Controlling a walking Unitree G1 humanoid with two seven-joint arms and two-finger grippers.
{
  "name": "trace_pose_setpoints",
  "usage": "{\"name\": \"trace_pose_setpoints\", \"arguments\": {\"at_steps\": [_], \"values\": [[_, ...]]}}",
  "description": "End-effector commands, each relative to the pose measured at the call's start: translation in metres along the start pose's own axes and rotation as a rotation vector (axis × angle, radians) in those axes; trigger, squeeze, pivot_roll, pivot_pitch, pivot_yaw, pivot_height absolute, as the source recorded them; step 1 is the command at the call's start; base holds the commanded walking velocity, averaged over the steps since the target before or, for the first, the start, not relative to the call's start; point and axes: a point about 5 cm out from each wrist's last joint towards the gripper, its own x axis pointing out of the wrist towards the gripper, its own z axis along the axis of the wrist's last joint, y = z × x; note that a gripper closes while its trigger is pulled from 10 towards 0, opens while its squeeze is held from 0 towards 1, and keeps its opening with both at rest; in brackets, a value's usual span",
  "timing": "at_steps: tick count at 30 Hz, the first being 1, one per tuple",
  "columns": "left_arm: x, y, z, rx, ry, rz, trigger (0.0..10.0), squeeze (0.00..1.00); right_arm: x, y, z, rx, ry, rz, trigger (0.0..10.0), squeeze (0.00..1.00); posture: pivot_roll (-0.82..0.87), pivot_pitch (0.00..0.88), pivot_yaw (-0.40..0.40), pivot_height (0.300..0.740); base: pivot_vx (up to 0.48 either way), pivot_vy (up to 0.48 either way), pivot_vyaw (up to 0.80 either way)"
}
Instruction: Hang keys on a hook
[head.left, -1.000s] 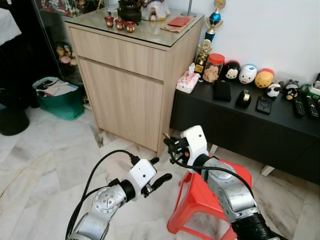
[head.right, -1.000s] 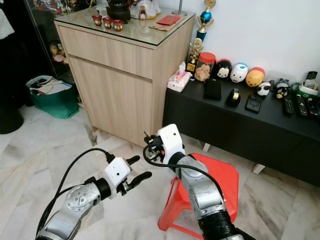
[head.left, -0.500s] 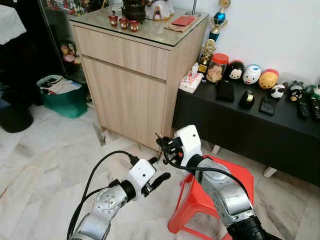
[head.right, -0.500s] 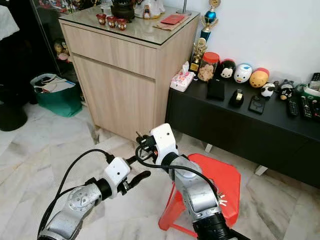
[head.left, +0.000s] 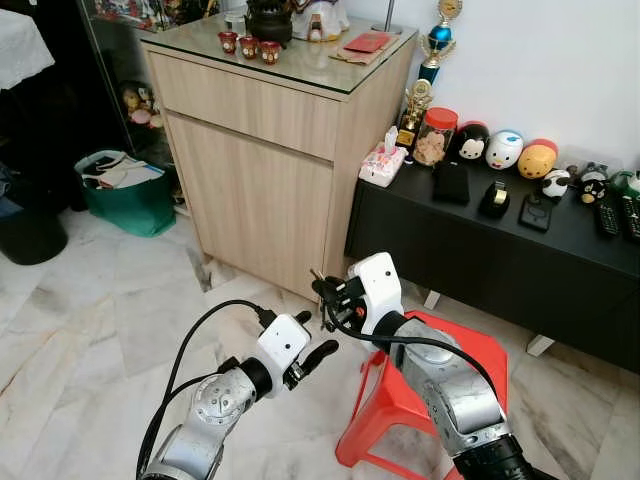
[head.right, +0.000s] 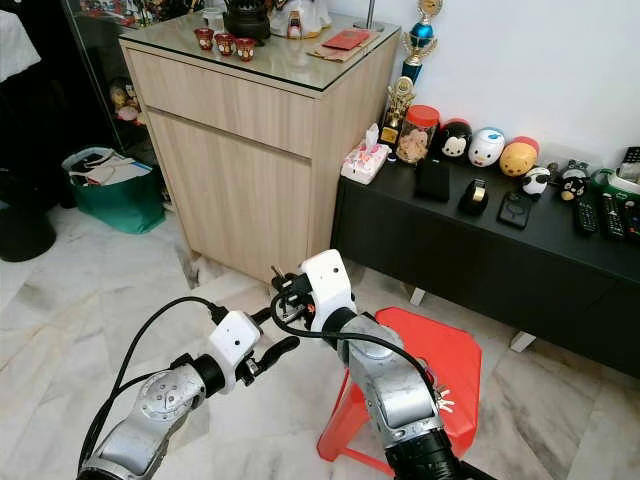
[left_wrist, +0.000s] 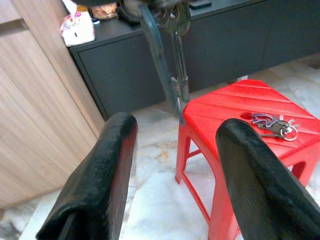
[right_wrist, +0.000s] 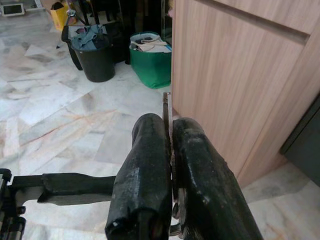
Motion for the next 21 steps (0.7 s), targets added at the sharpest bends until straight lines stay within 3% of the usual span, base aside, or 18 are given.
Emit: {"name": "trace_pose_setpoints", "arguments": {"at_steps": [1,21], "values": [[0.0019,0.0015,0.0009,0.019,0.0,0.012,10.0,0.0,-0.0011,0.0023,0.0044,-0.004,-0.014,0.01,10.0,0.0,0.05,0.0,-0.096,0.74,0.0,0.0,0.0],[0.0036,0.0056,-0.0023,0.013,0.024,0.056,10.0,0.0,-0.001,0.0078,0.0079,-0.007,-0.017,0.036,10.0,0.0,0.05,0.0,-0.095,0.74,0.0,0.0,0.0]]}}
